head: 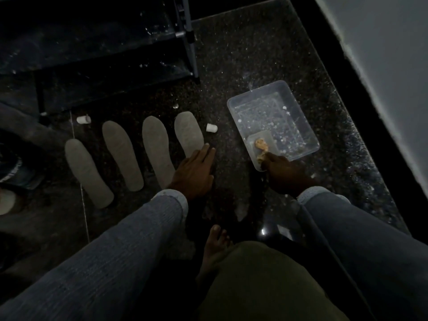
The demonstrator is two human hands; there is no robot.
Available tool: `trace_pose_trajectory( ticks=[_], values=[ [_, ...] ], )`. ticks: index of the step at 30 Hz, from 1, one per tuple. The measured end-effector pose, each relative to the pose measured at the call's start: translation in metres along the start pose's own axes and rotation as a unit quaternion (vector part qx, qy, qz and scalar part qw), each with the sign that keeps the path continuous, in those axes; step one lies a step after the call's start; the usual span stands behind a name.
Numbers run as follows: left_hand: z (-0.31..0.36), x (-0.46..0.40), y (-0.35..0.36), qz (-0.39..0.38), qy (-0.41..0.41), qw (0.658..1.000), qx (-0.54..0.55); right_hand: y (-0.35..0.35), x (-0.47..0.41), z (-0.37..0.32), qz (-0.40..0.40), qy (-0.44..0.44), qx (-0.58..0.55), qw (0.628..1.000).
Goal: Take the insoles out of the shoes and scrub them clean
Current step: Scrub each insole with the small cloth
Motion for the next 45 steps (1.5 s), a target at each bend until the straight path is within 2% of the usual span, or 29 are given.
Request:
trace_pose_trajectory(
  ticks=[7,10,14,17,21,24,28,32,36,40,42,45],
  values=[
    [0.000,0.003,0.004,0.003,0.002,1.000,0.008,0.005,0.002,-0.001,-0.001,-0.023,0.050,0.998],
    [0.000,0.006,0.004,0.009,0.004,1.000,0.015,0.003,0.003,-0.003,-0.009,-0.021,0.008,1.000],
    [0.000,0.009,0.003,0.017,0.002,1.000,0.017,-0.001,-0.006,0.001,-0.047,0.020,-0.107,0.993],
    [-0.001,0.011,0.003,0.017,0.002,1.000,0.017,-0.004,-0.006,0.002,-0.043,0.029,-0.128,0.990],
    [-0.003,0.012,0.006,0.012,-0.002,1.000,0.015,-0.009,-0.008,0.004,0.001,0.023,-0.130,0.991],
    [-0.004,0.012,0.008,0.009,-0.006,1.000,0.025,-0.026,-0.005,0.002,0.087,0.017,-0.145,0.985],
    [-0.006,0.013,0.012,0.005,-0.012,0.999,0.031,-0.056,0.008,0.001,0.218,0.023,-0.189,0.957],
    [-0.009,0.011,0.022,0.003,-0.041,0.992,0.120,-0.070,0.019,0.002,0.257,0.041,-0.313,0.913],
    [-0.005,0.003,0.019,0.035,-0.095,0.962,0.253,-0.070,0.018,0.002,0.235,0.070,-0.438,0.865],
    [0.003,-0.008,0.009,0.087,-0.096,0.934,0.333,-0.066,0.017,-0.016,0.165,0.060,-0.550,0.817],
    [0.006,-0.013,0.008,0.085,-0.091,0.930,0.345,-0.064,0.019,-0.031,0.129,0.037,-0.600,0.789],
    [0.012,-0.019,0.008,0.079,-0.076,0.935,0.337,-0.067,0.020,-0.045,0.127,0.020,-0.614,0.779]
  ],
)
Point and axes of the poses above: each hand's wrist, its own x-axis away from the middle knuckle, its own y-axis out of the palm, z = x × y, the point moved 8 cm from there along -x, towards the middle knuckle, and after that the axes turned 9 degrees about y, right-handed, at the moved point
